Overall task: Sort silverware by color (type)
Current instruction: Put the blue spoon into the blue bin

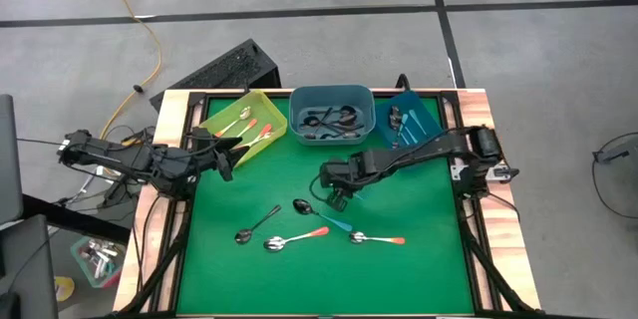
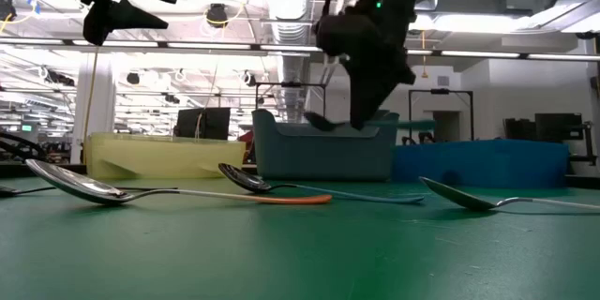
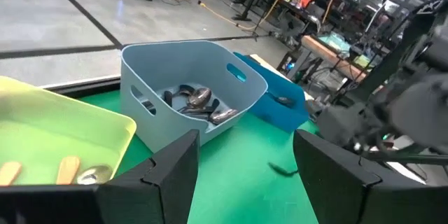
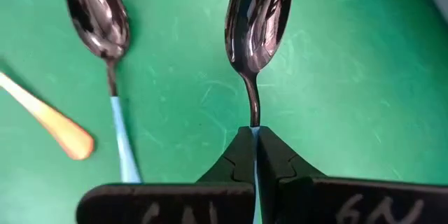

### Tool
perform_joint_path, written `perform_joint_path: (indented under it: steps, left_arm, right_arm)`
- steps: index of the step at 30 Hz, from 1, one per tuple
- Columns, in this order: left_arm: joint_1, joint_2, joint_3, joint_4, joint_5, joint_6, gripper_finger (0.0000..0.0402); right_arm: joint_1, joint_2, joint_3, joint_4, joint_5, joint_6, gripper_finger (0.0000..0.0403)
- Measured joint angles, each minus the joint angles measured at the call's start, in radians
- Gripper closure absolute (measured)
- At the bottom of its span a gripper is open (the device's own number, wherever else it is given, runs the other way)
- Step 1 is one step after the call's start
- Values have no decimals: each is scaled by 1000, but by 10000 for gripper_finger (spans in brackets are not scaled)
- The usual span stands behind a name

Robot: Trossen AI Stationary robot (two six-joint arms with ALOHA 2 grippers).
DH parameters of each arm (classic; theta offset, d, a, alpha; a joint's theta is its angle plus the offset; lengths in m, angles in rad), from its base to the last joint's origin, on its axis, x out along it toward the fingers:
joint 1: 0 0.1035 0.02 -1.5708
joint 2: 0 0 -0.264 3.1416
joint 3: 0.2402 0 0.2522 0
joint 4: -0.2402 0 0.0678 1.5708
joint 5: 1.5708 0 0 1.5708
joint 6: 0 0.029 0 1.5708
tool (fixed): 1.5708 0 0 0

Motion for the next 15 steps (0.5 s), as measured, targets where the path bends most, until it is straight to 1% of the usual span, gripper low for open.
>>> perform_joint_path:
  steps: [4, 8, 12, 15]
  left_arm:
    - [0, 0, 0, 0, 0, -21, 187]
    - [0, 0, 0, 0, 4, -22, 187]
    - [0, 0, 0, 0, 4, -22, 187]
    - [0, 0, 0, -2, 4, -50, 187]
  right_arm:
    - [-37, -64, 0, -44, 11, 18, 396]
    - [-93, -122, 0, -93, 60, 19, 396]
    - [-159, -173, 0, -144, 66, 3, 397]
    - [-208, -211, 0, -220, 80, -15, 397]
